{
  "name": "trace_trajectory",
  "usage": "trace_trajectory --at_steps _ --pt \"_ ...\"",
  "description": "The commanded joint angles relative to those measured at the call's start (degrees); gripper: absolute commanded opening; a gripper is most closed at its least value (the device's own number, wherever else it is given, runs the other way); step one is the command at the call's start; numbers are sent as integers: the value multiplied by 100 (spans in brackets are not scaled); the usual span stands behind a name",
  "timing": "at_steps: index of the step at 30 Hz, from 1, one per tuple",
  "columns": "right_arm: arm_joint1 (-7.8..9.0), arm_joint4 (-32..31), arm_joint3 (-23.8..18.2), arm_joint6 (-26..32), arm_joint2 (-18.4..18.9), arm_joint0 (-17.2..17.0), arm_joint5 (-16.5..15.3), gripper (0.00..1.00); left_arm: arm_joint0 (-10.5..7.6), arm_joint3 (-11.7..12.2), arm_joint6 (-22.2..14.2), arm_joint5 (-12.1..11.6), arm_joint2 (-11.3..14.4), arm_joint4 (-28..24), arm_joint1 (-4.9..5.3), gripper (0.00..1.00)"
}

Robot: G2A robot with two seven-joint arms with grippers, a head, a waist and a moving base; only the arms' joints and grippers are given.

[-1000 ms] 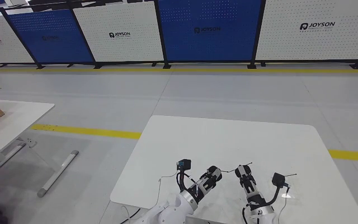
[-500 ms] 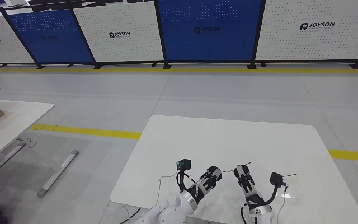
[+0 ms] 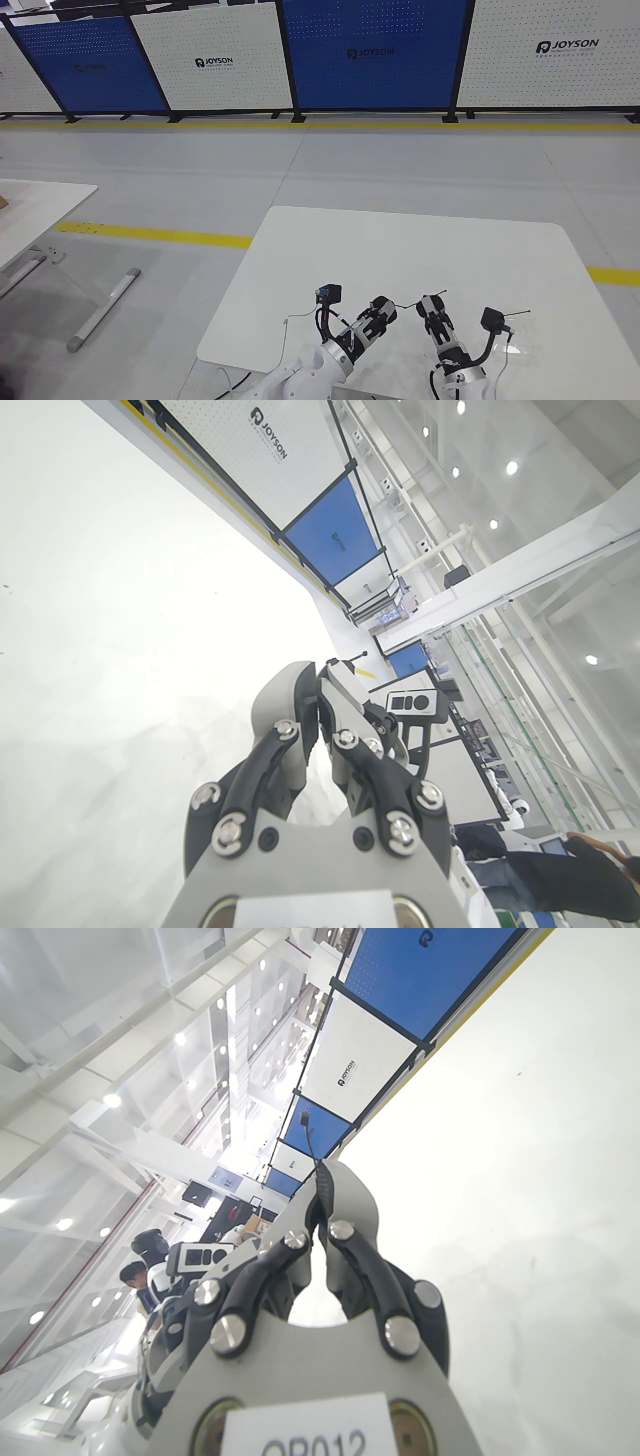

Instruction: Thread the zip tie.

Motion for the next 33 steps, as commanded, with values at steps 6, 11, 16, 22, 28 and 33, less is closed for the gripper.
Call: trace_trajectory --at_steps 6,11,16,22,28,33 --pt "-16 44 43 68 -71 34 33 0 0 0 0 0 0 0 0 0" --pt "-31 470 53 290 -82 51 60 0 0 0 0 0 0 0 0 0" --pt "-37 717 58 407 -46 85 131 0 0 0 0 0 0 0 0 0" --pt "-37 717 58 407 -46 85 131 0 -4 -9 0 -36 -3 -42 -5 0" --pt "-41 909 25 416 -27 57 -43 0 77 -53 -101 -547 -112 -490 -3 0" --pt "-37 1031 -17 521 -24 12 -216 0 106 -33 -151 -532 -159 -412 7 0"
